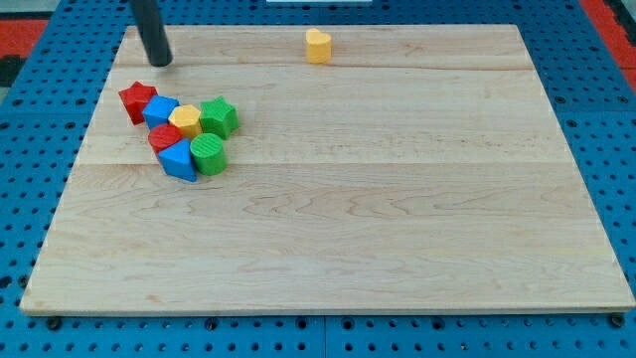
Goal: Separate the red blocks from the group of blocks
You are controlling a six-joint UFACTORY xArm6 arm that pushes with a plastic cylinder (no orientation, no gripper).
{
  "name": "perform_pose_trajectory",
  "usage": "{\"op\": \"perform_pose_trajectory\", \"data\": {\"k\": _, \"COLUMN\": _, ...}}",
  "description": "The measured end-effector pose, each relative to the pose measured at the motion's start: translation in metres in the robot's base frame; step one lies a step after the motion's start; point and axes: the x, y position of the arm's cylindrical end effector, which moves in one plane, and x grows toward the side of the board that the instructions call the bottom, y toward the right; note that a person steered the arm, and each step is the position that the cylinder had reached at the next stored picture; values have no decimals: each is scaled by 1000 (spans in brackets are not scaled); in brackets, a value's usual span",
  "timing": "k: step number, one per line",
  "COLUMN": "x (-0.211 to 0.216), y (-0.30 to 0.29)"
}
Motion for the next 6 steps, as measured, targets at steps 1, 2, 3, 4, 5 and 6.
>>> {"op": "perform_pose_trajectory", "data": {"k": 1, "x": 39, "y": 1}}
{"op": "perform_pose_trajectory", "data": {"k": 2, "x": 88, "y": 26}}
{"op": "perform_pose_trajectory", "data": {"k": 3, "x": 79, "y": 25}}
{"op": "perform_pose_trajectory", "data": {"k": 4, "x": 35, "y": 7}}
{"op": "perform_pose_trajectory", "data": {"k": 5, "x": 80, "y": -18}}
{"op": "perform_pose_trajectory", "data": {"k": 6, "x": 141, "y": 7}}
